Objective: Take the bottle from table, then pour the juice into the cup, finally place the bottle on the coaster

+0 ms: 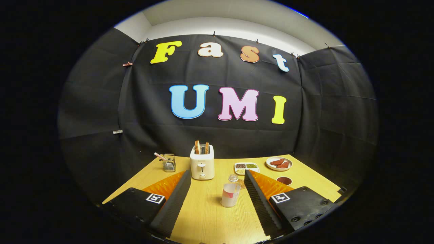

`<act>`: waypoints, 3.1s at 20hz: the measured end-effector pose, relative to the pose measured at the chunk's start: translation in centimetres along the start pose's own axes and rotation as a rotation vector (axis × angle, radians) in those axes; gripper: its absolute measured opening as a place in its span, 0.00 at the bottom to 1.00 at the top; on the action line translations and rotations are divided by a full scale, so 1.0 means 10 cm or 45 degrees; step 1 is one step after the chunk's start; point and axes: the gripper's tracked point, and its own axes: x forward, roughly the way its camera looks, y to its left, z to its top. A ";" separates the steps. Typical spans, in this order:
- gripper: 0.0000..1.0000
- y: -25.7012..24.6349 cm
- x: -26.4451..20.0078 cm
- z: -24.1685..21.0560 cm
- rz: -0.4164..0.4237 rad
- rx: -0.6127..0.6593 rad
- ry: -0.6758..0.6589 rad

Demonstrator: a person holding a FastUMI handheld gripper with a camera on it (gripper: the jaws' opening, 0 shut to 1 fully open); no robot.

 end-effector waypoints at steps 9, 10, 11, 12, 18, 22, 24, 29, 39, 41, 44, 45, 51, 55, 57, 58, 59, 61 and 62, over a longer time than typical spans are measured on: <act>0.97 -0.10 0.24 -0.19 -0.075 0.021 0.026; 0.97 -0.11 0.28 -0.23 -0.080 0.014 0.032; 0.97 -0.12 0.32 -0.25 -0.084 0.012 0.032; 0.97 -0.11 0.37 -0.26 -0.087 0.016 0.031; 0.97 -0.11 0.64 -0.48 -0.107 0.009 0.036; 0.97 -0.18 0.79 -0.75 -0.136 -0.030 0.081; 0.97 -0.22 0.90 -0.89 -0.139 -0.049 0.096; 0.98 -0.33 1.22 -1.17 -0.093 -0.093 0.158; 0.98 -0.50 1.69 -1.69 -0.134 -0.142 0.222; 0.97 -0.53 1.76 -1.77 -0.144 -0.119 0.225; 0.98 -0.55 1.89 -1.88 -0.170 -0.097 0.243; 0.98 -0.53 1.92 -1.91 -0.167 -0.091 0.254; 0.95 -0.50 2.03 -2.00 -0.203 -0.116 0.262; 0.83 -0.57 2.05 -1.98 -0.233 -0.096 0.255; 0.81 -0.57 2.03 -1.98 -0.231 -0.042 0.261; 0.80 -0.59 2.02 -1.98 -0.238 -0.018 0.262; 0.79 -0.62 2.02 -1.98 -0.245 -0.005 0.260; 0.76 -0.63 2.00 -1.97 -0.222 0.000 0.252; 0.76 -0.65 2.00 -1.97 -0.227 0.003 0.247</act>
